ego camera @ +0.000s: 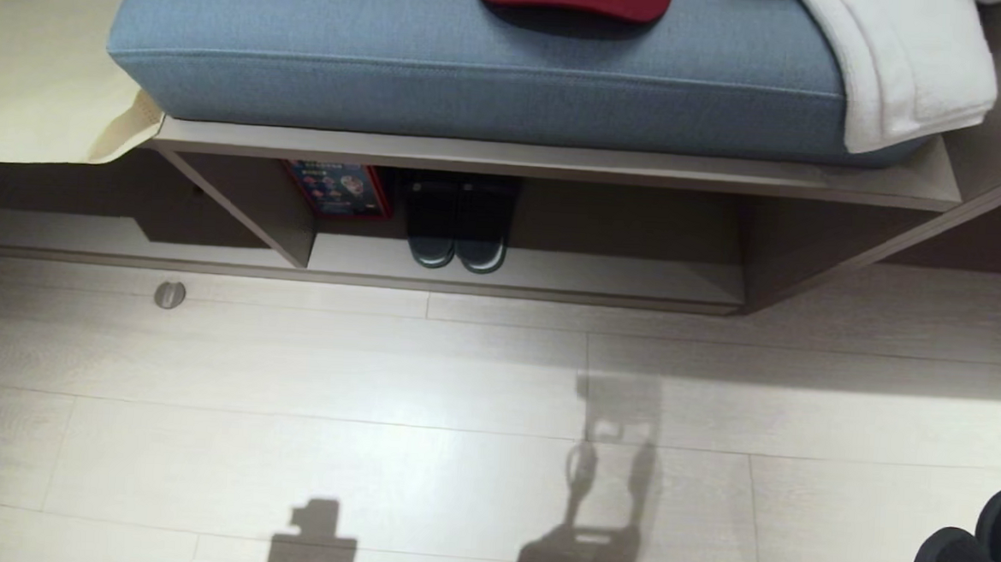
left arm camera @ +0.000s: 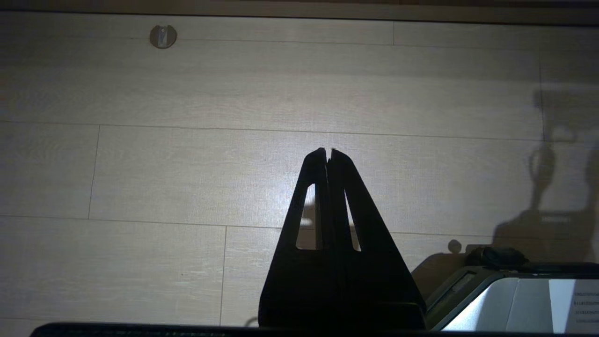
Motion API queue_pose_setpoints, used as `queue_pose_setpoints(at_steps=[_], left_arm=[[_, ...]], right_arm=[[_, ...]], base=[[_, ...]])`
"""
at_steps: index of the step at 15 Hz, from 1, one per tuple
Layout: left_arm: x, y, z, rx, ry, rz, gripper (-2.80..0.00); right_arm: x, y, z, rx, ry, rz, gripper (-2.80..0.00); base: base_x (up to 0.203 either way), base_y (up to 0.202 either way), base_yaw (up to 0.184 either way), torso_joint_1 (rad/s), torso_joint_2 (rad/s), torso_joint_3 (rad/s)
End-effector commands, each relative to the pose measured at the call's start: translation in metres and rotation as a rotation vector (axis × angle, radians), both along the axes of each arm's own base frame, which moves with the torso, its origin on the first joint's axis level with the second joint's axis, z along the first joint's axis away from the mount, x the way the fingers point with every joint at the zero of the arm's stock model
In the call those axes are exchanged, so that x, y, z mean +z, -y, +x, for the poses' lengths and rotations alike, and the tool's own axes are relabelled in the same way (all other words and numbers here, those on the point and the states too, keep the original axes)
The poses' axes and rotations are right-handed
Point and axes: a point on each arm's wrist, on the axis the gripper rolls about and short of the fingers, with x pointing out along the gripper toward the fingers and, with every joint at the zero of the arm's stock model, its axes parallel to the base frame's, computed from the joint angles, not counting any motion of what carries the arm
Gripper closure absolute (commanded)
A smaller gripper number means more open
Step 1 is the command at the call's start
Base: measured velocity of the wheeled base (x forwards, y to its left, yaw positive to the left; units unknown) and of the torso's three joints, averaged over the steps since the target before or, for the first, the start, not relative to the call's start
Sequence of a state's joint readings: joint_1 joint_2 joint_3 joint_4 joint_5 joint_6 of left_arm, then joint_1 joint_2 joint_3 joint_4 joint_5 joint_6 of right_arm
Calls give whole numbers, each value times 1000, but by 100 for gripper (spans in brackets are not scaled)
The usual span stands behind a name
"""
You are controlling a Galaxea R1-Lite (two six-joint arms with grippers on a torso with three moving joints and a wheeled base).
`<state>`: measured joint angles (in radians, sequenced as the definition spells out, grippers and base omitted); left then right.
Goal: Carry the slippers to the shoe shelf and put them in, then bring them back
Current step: Place the slippers on the floor
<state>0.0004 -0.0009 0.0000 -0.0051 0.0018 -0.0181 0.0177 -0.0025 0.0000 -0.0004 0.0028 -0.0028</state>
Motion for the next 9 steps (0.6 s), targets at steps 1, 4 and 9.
queue_pose_setpoints(at_steps=[1,4,9], left_arm=[[0,0,0,2,0,0,0],[0,0,0,1,0,0,0],[0,0,0,1,0,0,0]], right_arm=[[0,0,0,1,-3,0,0],[0,0,0,0,-3,0,0],[0,0,0,1,-3,0,0]], base=[[0,0,0,1,-1,201],[0,0,0,4,1,203],[0,0,0,4,2,201]])
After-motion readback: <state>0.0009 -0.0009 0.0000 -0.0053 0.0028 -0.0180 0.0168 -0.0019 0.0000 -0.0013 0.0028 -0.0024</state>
